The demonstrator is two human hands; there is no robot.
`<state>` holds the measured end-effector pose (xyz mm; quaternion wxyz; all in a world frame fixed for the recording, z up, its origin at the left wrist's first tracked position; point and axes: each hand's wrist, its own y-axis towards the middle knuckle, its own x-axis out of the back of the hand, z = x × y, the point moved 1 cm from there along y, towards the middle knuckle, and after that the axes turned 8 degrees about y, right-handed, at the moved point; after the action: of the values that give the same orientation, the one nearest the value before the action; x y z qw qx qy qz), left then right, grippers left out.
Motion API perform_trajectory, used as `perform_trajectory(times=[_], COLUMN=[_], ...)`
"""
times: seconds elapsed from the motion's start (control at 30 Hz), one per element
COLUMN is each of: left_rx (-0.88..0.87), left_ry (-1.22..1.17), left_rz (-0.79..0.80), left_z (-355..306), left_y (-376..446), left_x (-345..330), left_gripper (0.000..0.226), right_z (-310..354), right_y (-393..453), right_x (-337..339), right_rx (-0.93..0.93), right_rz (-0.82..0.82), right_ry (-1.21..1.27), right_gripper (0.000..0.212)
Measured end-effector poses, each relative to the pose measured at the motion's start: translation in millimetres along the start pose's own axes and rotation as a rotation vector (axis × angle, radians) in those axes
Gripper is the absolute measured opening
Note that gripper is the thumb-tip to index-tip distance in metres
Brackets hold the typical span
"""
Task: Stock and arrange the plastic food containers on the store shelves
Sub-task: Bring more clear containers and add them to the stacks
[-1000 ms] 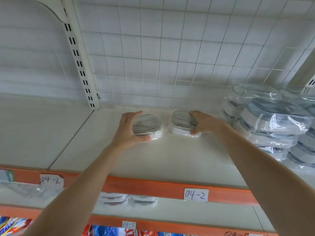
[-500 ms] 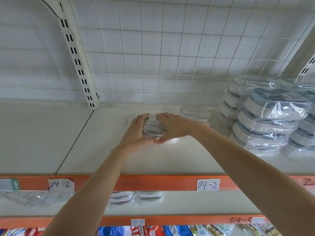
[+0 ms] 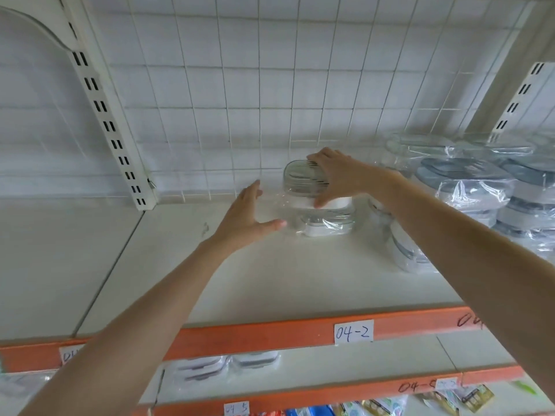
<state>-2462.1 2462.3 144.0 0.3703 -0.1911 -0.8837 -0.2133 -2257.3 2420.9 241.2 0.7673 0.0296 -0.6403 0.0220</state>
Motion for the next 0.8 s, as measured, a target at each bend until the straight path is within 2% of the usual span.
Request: perform_trajectory(times=[0.17, 0.23, 0.33, 0.53, 0.6, 0.8], left_rx=[0.055, 0.017, 0.007, 0.025, 0.045, 0.063], left_ry=[0.011, -0.034, -0.110, -0.018, -0.028, 0.030], left_rz=[0.160, 0.205, 0.179, 0.100, 0.053, 0.044], left_z=[-25.0, -32.7, -34.5, -21.4, -13.8, -8.8], left_y=[32.9, 41.3, 46.2, 48.9, 47.5, 36.0], left_x=[-39.1, -52.6, -63.7, -57.0, -49.5, -47.4], left_gripper=[0.101, 0.090, 0.087, 0.085, 0.071, 0.013], right_z=[-25.9, -31.1, -36.7, -41.7, -43.3, -42.8], right_y=[0.8, 0.3, 0.4, 1.0, 4.7, 13.3], right_x=[-14.0, -23.2, -28.7, -27.8, -25.9, -29.6], right_rx=[-0.086, -0.093, -0.106, -0.102, -0.106, -0.075], right_rz=[0.166, 0.170, 0.135, 0.093, 0.103, 0.143], right_ry=[-0.040, -0.015, -0.022, 0.027, 0.035, 0.087], right_gripper=[0.104, 0.105, 0.107, 0.104, 0.104, 0.102])
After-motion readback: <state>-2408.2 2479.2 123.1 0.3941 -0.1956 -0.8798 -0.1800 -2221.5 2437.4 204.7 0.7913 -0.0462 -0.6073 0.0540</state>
